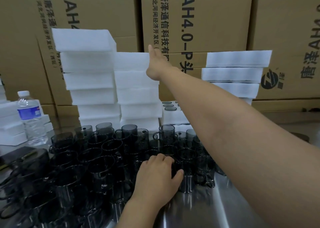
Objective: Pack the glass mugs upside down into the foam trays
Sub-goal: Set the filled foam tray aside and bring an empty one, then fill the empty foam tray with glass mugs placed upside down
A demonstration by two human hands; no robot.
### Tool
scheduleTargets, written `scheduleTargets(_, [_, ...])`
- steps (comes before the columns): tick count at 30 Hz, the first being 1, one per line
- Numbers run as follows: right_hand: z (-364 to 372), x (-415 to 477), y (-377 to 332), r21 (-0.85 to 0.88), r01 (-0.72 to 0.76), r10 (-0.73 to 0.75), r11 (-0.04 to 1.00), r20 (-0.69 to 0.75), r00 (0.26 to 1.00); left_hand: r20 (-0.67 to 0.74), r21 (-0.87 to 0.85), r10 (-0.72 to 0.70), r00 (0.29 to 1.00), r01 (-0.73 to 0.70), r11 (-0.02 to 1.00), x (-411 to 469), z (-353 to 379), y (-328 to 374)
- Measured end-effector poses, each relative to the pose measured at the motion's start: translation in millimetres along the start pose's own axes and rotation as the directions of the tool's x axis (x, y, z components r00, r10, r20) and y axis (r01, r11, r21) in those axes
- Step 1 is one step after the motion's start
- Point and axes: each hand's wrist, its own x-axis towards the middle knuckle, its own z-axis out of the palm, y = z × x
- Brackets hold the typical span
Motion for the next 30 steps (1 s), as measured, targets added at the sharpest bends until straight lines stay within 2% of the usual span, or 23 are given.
scheduleTargets(4, [1,10,-2,-0.119,-0.006,-0.007,0.993,-0.114,0.993,-0.003,-0.001,-0.001,1.0,0.001,1.0,1,1,-1])
scheduleTargets(7, [-4,9,0,-0.076,-0.015,0.003,0.997,-0.15,0.989,0.007,-0.004,-0.004,1.0,0.004,1.0,0,-1,-2])
scheduleTargets(10, [-17,-3,8,-0.028,0.046,-0.052,0.999,-0.283,0.958,0.024,-0.022,-0.014,1.0,0.015,1.0,0,-3,-1])
scheduleTargets(14, [-40,-49,34,-0.081,0.091,-0.117,0.993,-0.417,0.901,0.046,-0.023,-0.025,0.999,0.026,0.999,1,-8,0])
scheduleTargets(16, [-49,-92,53,-0.143,0.119,-0.171,0.982,-0.441,0.881,0.061,-0.031,-0.033,0.998,0.035,0.999,2,-10,0])
scheduleTargets(19, [-60,-165,80,-0.305,0.147,-0.263,0.941,-0.386,0.884,0.093,-0.023,-0.048,0.995,0.05,0.998,2,-13,1])
scheduleTargets(23, [-81,-249,97,-0.358,0.098,-0.231,0.929,-0.349,0.908,0.145,-0.005,-0.075,0.987,0.077,0.997,3,-15,1])
scheduleTargets(27, [-97,-314,89,-0.403,0.053,-0.121,0.914,-0.147,0.982,0.138,-0.026,-0.09,0.986,0.094,0.995,3,-17,2])
scheduleTargets(30, [-99,-354,74,-0.51,0.105,-0.12,0.854,0.003,0.993,0.141,-0.05,-0.1,0.985,0.108,0.993,2,-19,4])
